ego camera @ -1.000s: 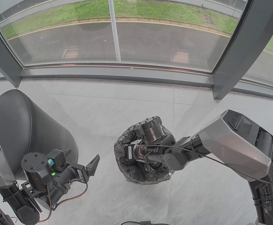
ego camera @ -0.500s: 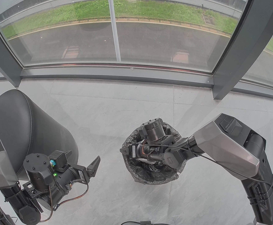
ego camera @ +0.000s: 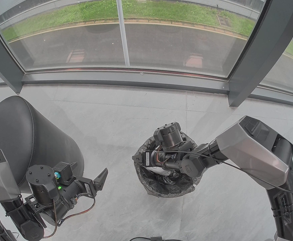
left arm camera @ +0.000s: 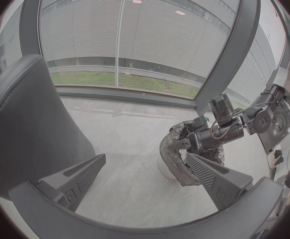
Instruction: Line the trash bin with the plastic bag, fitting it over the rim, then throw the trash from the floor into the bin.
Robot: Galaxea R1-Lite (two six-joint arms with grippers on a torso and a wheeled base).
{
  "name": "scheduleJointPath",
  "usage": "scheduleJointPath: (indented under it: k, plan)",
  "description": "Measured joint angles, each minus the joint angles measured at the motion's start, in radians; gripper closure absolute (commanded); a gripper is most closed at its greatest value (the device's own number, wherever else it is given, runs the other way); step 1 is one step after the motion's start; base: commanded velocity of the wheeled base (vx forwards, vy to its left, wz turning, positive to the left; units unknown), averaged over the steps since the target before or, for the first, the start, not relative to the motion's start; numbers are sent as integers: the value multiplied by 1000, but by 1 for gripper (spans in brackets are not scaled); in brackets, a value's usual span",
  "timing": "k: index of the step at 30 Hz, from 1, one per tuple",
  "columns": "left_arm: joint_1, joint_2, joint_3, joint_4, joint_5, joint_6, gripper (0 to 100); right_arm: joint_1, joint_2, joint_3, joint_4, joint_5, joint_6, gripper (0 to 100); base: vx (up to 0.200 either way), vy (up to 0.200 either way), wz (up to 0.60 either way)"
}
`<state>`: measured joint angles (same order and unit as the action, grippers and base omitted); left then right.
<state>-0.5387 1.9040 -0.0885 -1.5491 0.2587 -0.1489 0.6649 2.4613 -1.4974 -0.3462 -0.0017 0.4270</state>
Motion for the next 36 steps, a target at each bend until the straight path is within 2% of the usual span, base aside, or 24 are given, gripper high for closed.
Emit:
scheduleJointPath:
  k: [8,14,20,30,36]
  plan:
    - [0,-1,2,0,0,0,0,-8,-132,157,-2,-4,-18,0,0,0,0]
    - [-1,-4,3,0,0,0,0,-21,-155,222,-24,-71,-29,0,0,0,0]
    - [-1,-4,3,0,-1,0,0,-34,-120,219,-67,-89,-54,0,0,0,0]
    - [-1,-2,2,0,-2,-5,0,-54,-31,160,-67,-96,-81,0,0,0,0]
    - [0,1,1,0,-2,-6,0,-66,12,120,-67,-124,-94,0,0,0,0]
